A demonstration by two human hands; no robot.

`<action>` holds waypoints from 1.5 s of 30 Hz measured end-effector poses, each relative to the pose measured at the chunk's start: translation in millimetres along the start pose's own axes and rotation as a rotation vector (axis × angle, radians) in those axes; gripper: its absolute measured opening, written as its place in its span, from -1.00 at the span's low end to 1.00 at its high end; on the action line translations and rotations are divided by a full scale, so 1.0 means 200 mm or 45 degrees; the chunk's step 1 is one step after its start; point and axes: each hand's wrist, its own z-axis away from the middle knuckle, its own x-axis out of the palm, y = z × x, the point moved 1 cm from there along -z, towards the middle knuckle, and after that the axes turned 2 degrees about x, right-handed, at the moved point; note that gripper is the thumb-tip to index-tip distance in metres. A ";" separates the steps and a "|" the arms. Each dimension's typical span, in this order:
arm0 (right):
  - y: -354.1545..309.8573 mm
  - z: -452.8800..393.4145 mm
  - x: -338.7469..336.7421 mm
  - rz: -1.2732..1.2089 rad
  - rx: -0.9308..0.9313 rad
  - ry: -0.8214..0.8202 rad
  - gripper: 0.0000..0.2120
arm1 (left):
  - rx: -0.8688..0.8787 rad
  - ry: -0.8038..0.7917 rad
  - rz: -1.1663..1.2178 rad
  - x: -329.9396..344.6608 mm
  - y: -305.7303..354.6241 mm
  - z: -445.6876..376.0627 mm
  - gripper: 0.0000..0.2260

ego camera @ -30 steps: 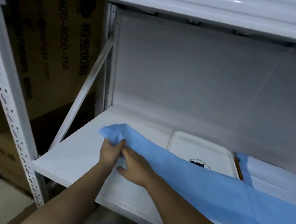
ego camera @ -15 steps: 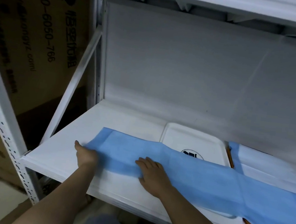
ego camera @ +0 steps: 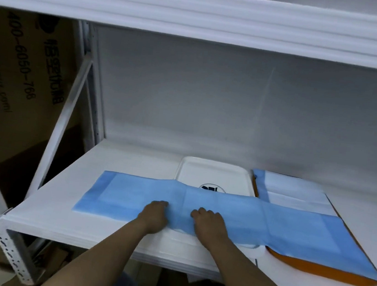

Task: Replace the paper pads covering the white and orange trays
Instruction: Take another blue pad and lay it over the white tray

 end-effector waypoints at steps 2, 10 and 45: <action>0.11 0.06 0.02 0.030 0.051 0.020 -0.61 | 0.069 -0.096 -0.102 0.07 0.12 0.01 -0.45; 0.57 0.36 0.07 -0.091 0.161 -0.090 -0.61 | 0.241 -0.213 -0.385 0.28 0.44 0.00 -0.44; 0.79 0.23 -0.08 0.050 0.313 0.232 -0.59 | 0.168 0.295 -1.065 0.17 0.56 -0.14 -0.71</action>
